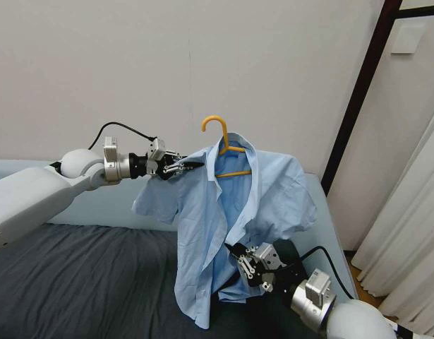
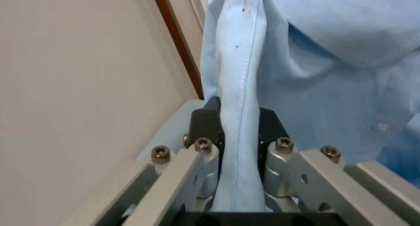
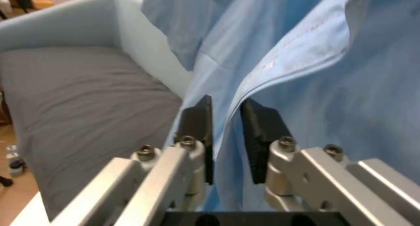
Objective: Pick up the clothes from the sofa and hang them on the clothes hanger.
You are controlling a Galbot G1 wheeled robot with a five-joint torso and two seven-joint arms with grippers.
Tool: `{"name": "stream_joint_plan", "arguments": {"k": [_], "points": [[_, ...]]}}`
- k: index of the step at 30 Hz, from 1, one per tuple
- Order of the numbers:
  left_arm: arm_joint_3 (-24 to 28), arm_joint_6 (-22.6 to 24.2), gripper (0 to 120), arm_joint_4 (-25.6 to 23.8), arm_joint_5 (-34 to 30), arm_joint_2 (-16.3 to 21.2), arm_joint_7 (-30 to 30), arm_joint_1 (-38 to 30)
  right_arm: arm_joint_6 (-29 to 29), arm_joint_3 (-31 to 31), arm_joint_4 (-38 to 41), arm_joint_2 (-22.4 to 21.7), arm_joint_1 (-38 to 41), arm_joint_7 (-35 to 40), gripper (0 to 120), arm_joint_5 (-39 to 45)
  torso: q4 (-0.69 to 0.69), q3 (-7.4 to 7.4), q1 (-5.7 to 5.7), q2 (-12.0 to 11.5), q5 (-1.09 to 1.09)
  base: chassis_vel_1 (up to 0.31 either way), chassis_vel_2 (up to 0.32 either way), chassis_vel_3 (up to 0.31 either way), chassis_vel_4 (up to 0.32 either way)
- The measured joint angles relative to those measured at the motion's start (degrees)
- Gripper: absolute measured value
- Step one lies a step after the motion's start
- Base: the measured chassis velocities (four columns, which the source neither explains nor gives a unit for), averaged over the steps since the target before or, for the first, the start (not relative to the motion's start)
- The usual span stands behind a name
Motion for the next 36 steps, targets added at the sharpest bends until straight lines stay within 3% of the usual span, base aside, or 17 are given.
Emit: {"name": "stream_joint_plan", "arguments": {"k": [2, 6, 8, 10, 18, 21, 23, 25, 30, 34, 36], "points": [[-0.5, -0.2, 7, 0.2, 0.0, 0.0, -0.1, 0.6, 0.1, 2.3, 0.5, -0.7, -2.3, 0.0, 25, -0.5, -0.01, 0.0, 0.0, 0.0, 0.01, 0.0, 0.0, 0.0, 0.0], [-2.1, -1.0, 7, 0.9, 0.2, 1.0, 0.1, 2.5, 4.7, 12.1, 1.6, -4.3, -10.8, -0.7, 43, -3.3, -0.04, 0.0, 0.0, 0.0, -0.01, 0.0, 0.0, 0.0, 0.0], [-2.5, -1.1, 7, 0.8, 0.3, 1.6, 0.2, 2.9, 5.4, 13.5, 1.8, -4.8, -11.5, -0.7, 48, -3.4, -0.04, 0.0, 0.0, 0.0, 0.0, 0.0, 0.0, 0.0, 0.0], [-3.3, -1.5, 7, 1.0, 0.9, 2.6, 0.4, 3.7, 6.3, 15.7, 2.7, -5.7, -12.4, 0.3, 57, -2.4, 0.04, 0.0, -0.01, 0.0, 0.0, 0.0, 0.0, 0.0, 0.0], [-4.2, -1.8, 7, -0.1, 2.4, 2.4, 0.6, 5.7, 3.5, 18.3, 4.3, -6.0, -4.5, 5.6, 85, 9.0, 0.04, 0.0, 0.0, 0.0, 0.0, 0.0, 0.0, 0.0, 0.0], [-4.2, -1.7, 7, -1.4, 3.1, 1.1, -0.1, 6.2, 1.3, 18.7, 3.2, -7.6, 0.5, 5.0, 97, 14.7, -0.04, 0.0, 0.0, 0.0, 0.01, 0.0, 0.0, 0.0, 0.0], [-4.2, -1.7, 7, -1.7, 3.3, 0.9, -0.3, 6.5, 0.6, 18.3, 2.8, -7.9, 2.3, 5.0, 99, 16.1, -0.04, 0.0, 0.0, 0.0, 0.02, 0.0, 0.0, 0.0, 0.0], [-3.6, -1.6, 7, -1.8, 3.7, -1.1, -0.6, 6.7, -0.8, 17.9, 2.3, -8.7, 5.8, 5.4, 99, 18.4, 0.08, 0.0, 0.0, 0.0, 0.0, 0.0, 0.0, 0.0, 0.0], [-2.1, -1.6, 7, -0.4, 4.2, -6.0, -0.6, 6.0, -3.2, 17.6, 3.2, -8.8, 8.5, 9.4, 94, 23.1, -0.05, 0.0, 0.0, 0.0, 0.0, 0.0, 0.0, 0.0, 0.0], [-1.5, -1.5, 7, 0.4, 4.2, -8.1, -0.5, 5.4, -4.3, 16.8, 3.5, -7.8, 9.5, 11.2, 81, 25.3, -0.05, 0.0, 0.0, 0.0, 0.03, 0.0, 0.0, 0.0, 0.0], [-1.3, -1.5, 7, 0.5, 4.2, -8.3, -0.5, 5.4, -4.5, 16.5, 2.7, -7.4, 9.6, 11.5, 71, 25.9, 0.01, 0.0, 0.0, 0.0, 0.02, 0.0, 0.0, 0.0, 0.0]]}}
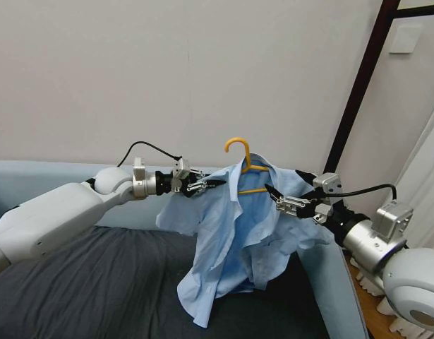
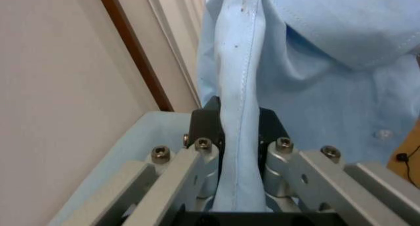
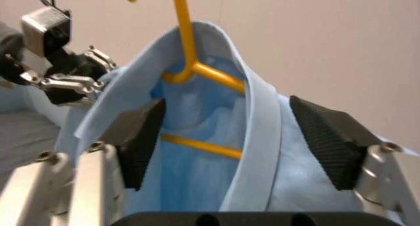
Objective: Pick up the clothes from the sofa and hang them on the clothes hanger.
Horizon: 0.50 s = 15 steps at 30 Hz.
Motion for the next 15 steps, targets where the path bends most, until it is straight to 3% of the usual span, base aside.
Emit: {"name": "stream_joint_plan", "arguments": {"k": [3, 7, 15], "points": [[0.2, 0.1, 7, -0.1, 0.0, 0.0, 0.0, 0.0, -0.1, -0.1, -0.8, 0.2, 0.1, 0.2, 65, 0.9, 0.02, 0.0, 0.0, 0.0, -0.02, 0.0, 0.0, 0.0, 0.0], [0.5, 0.2, 7, -0.6, -0.1, 0.1, 0.0, -0.2, -0.7, -0.3, -1.8, 0.7, 0.5, 1.0, 45, 2.1, -0.03, 0.0, 0.0, 0.0, -0.01, 0.0, 0.0, 0.0, 0.0], [0.3, 0.6, 7, -1.1, -0.5, 0.5, -0.1, -0.4, -0.8, -0.3, -1.7, 0.5, -0.6, 1.5, 16, 1.4, -0.01, 0.0, 0.0, 0.0, -0.02, 0.0, 0.0, 0.0, 0.0]]}}
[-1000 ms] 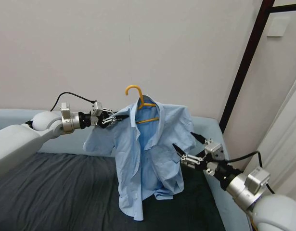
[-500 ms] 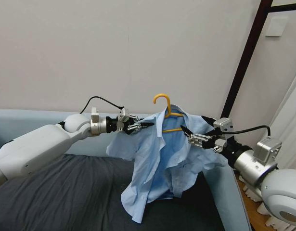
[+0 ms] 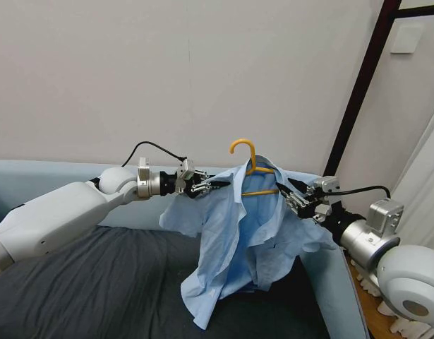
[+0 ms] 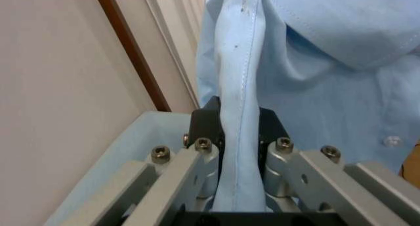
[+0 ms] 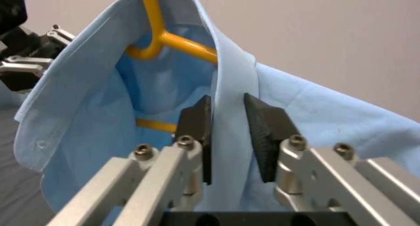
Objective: Pick up the clothes from the sofa and hang them on the clothes hanger.
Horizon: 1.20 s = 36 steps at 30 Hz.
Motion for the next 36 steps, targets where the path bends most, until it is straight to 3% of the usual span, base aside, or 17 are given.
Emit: {"name": "stream_joint_plan", "arguments": {"k": [4, 11, 16, 21, 26, 36], "points": [[-0.5, 0.3, 7, -0.1, -0.4, 0.1, -0.1, 0.0, 0.3, -0.1, 0.1, -0.5, 0.1, 0.6, 0, -0.4, -0.01, 0.0, 0.0, 0.0, 0.0, 0.0, 0.0, 0.0, 0.0], [-0.2, 0.9, 7, -0.8, -0.5, 0.3, -0.5, -0.2, 0.7, -0.1, 0.6, -1.1, -0.2, 1.0, 0, -3.6, -0.01, 0.0, 0.0, 0.0, 0.0, 0.0, 0.0, 0.0, 0.0], [1.3, 1.0, 7, -1.4, 0.0, -0.1, -2.2, 0.0, 1.2, -0.8, 1.0, -3.3, -0.1, -0.3, 0, -11.8, 0.0, 0.0, 0.0, 0.0, 0.0, 0.0, 0.0, 0.0, 0.0], [2.3, 2.1, 7, -1.2, -2.1, -2.7, -5.6, -0.5, 1.3, -2.7, -0.8, -5.1, -3.1, -7.6, 0, -30.9, -0.03, 0.0, 0.0, 0.0, 0.01, 0.0, 0.0, 0.0, 0.0], [3.4, 2.5, 7, -1.7, -2.7, -3.4, -6.2, -1.5, 1.3, -4.0, -2.8, -5.2, -3.1, -11.7, 0, -40.1, 0.0, 0.0, 0.0, 0.0, 0.02, 0.0, 0.0, 0.0, 0.0], [3.7, 2.7, 7, -3.7, -3.5, -3.4, -6.9, -0.6, 1.1, -5.5, -4.3, -4.0, -2.9, -11.3, 0, -39.5, -0.01, 0.0, 0.0, 0.0, 0.02, 0.0, 0.0, 0.0, 0.0]]}}
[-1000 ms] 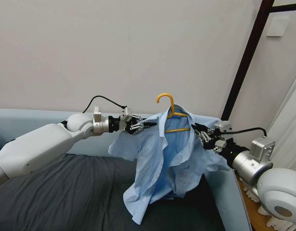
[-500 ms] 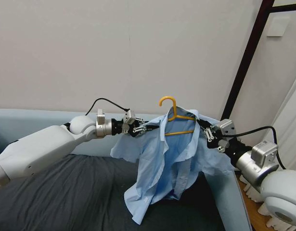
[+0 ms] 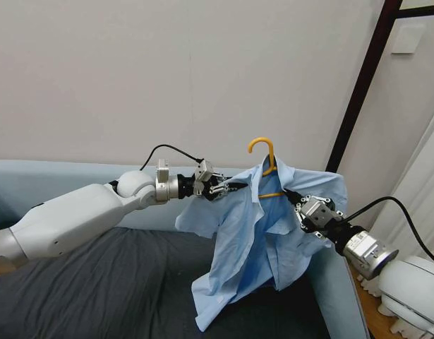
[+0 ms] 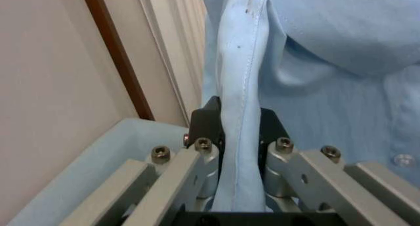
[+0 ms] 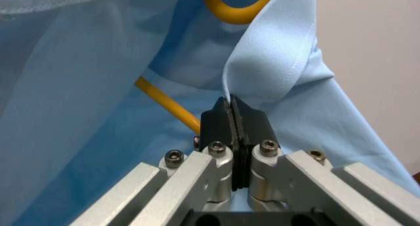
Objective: Pick up the clothes from the sofa and hang them on the clothes hanger.
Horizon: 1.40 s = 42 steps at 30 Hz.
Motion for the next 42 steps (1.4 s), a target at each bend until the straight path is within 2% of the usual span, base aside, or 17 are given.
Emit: {"name": "stream_joint_plan", "arguments": {"k": [2, 4, 5, 8, 9, 13, 14, 16, 18, 19, 22, 23, 27, 30, 35, 38, 42], "points": [[-0.2, 0.0, 7, 0.6, 0.0, -0.2, 0.0, 0.0, 0.1, -0.2, 0.6, 0.4, -0.2, 0.5, 2, 2.2, 0.01, 0.0, 0.0, 0.0, -0.02, 0.0, 0.0, 0.0, 0.0], [-0.7, -0.3, 7, 1.9, 0.1, -0.5, 0.2, -0.1, 0.5, 0.1, 1.9, 0.4, -0.9, 1.7, 10, 6.5, 0.0, 0.0, 0.0, 0.0, -0.01, 0.0, 0.0, 0.0, 0.0], [-0.7, -0.3, 7, 1.9, 0.1, -0.5, 0.2, -0.1, 0.5, 0.1, 1.9, 0.4, -0.9, 1.7, 10, 6.5, 0.0, 0.0, 0.0, 0.0, -0.01, 0.0, 0.0, 0.0, 0.0], [-1.1, -0.8, 7, 3.7, 0.5, -0.5, 0.9, -0.7, 0.7, 2.7, 5.1, -0.3, -2.5, 4.5, 23, 15.2, -0.01, 0.0, 0.0, 0.0, -0.01, 0.0, 0.0, 0.0, 0.0], [-1.1, -0.8, 7, 3.7, 0.5, -0.5, 0.9, -0.7, 0.7, 2.7, 5.1, -0.3, -2.5, 4.5, 23, 15.2, -0.01, 0.0, 0.0, 0.0, -0.01, 0.0, 0.0, 0.0, 0.0], [-1.8, -1.7, 7, 5.8, 0.4, -0.4, 2.4, -1.5, 0.6, 5.7, 9.6, -2.3, -2.1, 7.1, 43, 27.1, 0.0, -0.01, 0.0, 0.0, -0.02, 0.0, 0.0, 0.0, 0.0], [-1.8, -1.7, 7, 5.8, 0.4, -0.4, 2.4, -1.5, 0.6, 5.7, 9.6, -2.3, -2.1, 7.1, 43, 27.1, 0.0, -0.01, 0.0, 0.0, -0.02, 0.0, 0.0, 0.0, 0.0], [-2.0, -2.2, 7, 6.4, 0.3, 0.1, 4.2, -2.2, 0.7, 8.1, 10.2, -3.7, -0.8, 6.2, 53, 30.6, -0.01, -0.01, 0.0, 0.0, -0.02, 0.0, 0.0, 0.0, 0.0], [-2.0, -2.9, 7, 6.6, 1.0, 1.2, 6.0, -3.0, 1.9, 12.2, 8.8, -6.7, -0.1, 0.1, 62, 35.5, 0.0, -0.01, 0.0, 0.0, -0.01, 0.0, 0.0, 0.0, 0.0], [-2.0, -2.9, 7, 6.6, 1.0, 1.2, 6.0, -3.0, 1.9, 12.2, 8.8, -6.7, -0.1, 0.1, 62, 35.5, 0.0, -0.01, 0.0, 0.0, -0.01, 0.0, 0.0, 0.0, 0.0], [-2.0, -4.3, 7, 7.0, 3.4, 3.2, 9.3, -4.1, 3.2, 18.5, 3.5, -14.0, 0.7, -13.6, 75, 40.7, 0.02, -0.01, 0.0, 0.0, -0.04, 0.0, 0.0, 0.0, 0.0], [-2.0, -4.3, 7, 7.0, 3.4, 3.2, 9.3, -4.1, 3.2, 18.5, 3.5, -14.0, 0.7, -13.6, 75, 40.7, 0.02, -0.01, 0.0, 0.0, -0.04, 0.0, 0.0, 0.0, 0.0], [-2.0, -4.8, 7, 7.2, 3.7, 3.6, 13.9, -5.5, 2.1, 24.2, -2.7, -20.7, 0.6, -23.0, 94, 42.7, -0.02, -0.01, 0.0, 0.0, -0.01, 0.0, 0.0, 0.0, 0.0], [-2.2, -4.8, 7, 6.5, 2.9, 4.1, 14.3, -5.7, 1.2, 25.7, -5.1, -23.5, -0.1, -27.3, 99, 42.4, -0.03, -0.01, 0.0, 0.0, -0.02, 0.0, 0.0, 0.0, 0.0], [-2.7, -5.0, 7, 5.9, 2.2, 4.7, 14.9, -5.7, 0.5, 26.8, -6.6, -26.0, -0.9, -30.5, 100, 42.2, -0.02, -0.01, 0.0, 0.0, 0.0, 0.0, 0.0, 0.0, 0.0], [-3.1, -5.7, 7, 4.7, 2.5, 5.9, 16.0, -5.5, 0.0, 29.1, -8.0, -29.0, -2.6, -34.5, 100, 41.3, 0.01, 0.0, 0.0, 0.0, -0.02, 0.0, 0.0, 0.0, 0.0], [-3.4, -5.7, 7, 3.0, 2.3, 6.7, 16.5, -5.3, -2.2, 31.9, -7.1, -32.3, -5.5, -35.1, 100, 44.4, -0.01, 0.0, 0.0, 0.0, -0.02, 0.0, 0.0, 0.0, 0.0]]}}
